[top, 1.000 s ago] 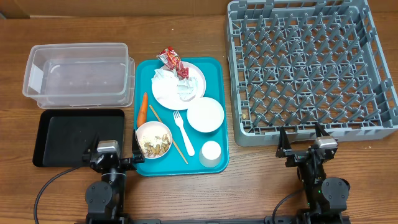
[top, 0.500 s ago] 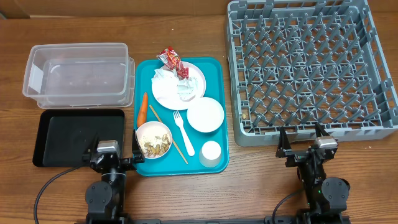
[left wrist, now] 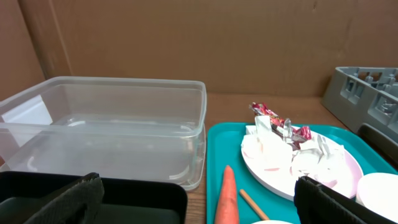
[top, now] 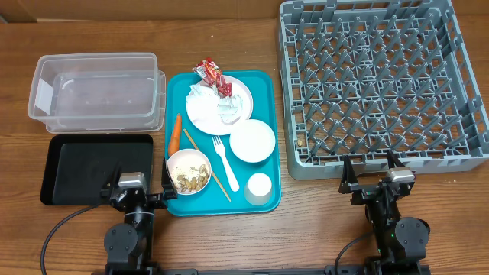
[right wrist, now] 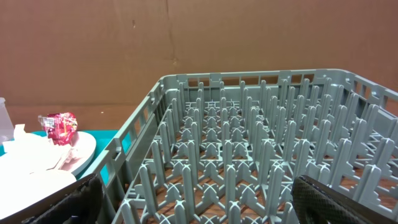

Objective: Sort waste into correct bins and load items into the dishwasher

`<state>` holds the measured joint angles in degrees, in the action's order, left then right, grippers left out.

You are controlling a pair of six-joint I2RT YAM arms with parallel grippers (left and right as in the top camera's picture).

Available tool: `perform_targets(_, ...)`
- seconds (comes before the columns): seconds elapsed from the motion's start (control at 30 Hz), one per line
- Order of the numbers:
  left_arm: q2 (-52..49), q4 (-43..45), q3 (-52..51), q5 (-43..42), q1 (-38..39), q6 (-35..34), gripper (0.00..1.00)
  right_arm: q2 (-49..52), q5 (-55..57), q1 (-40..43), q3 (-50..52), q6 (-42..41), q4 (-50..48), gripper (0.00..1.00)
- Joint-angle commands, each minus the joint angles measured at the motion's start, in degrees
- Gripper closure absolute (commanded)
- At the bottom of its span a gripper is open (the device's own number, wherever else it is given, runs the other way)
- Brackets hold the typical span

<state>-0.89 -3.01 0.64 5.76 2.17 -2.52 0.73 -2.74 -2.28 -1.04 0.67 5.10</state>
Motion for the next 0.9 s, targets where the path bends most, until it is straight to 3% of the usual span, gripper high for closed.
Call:
perform_targets(0.0,0.6,0.2,-0.3,-3.3,0.2,1.2,0.0,-0.6,0.1,0.1,0.6,0.2,-0.5,0.0)
perform_targets(0.3,0.6,-1.3,2.3,-13.6,0.2,1.0,0.0,-0.6,0.1,0.1,0.6,0.2,-0.5,0.0)
perform_targets(0.57,0.6,-8.7,12.6,-13.7,0.2,1.0,0.0,-0.6,0.1,0.1,0.6,0.2,-0.5,0.0)
perform_targets(0.87,-1.5,-9.4,22.3,-16.3,0.2,-1.4,0.0,-0.6,0.1,0.1,0.6,0.2,-0.5,0.0)
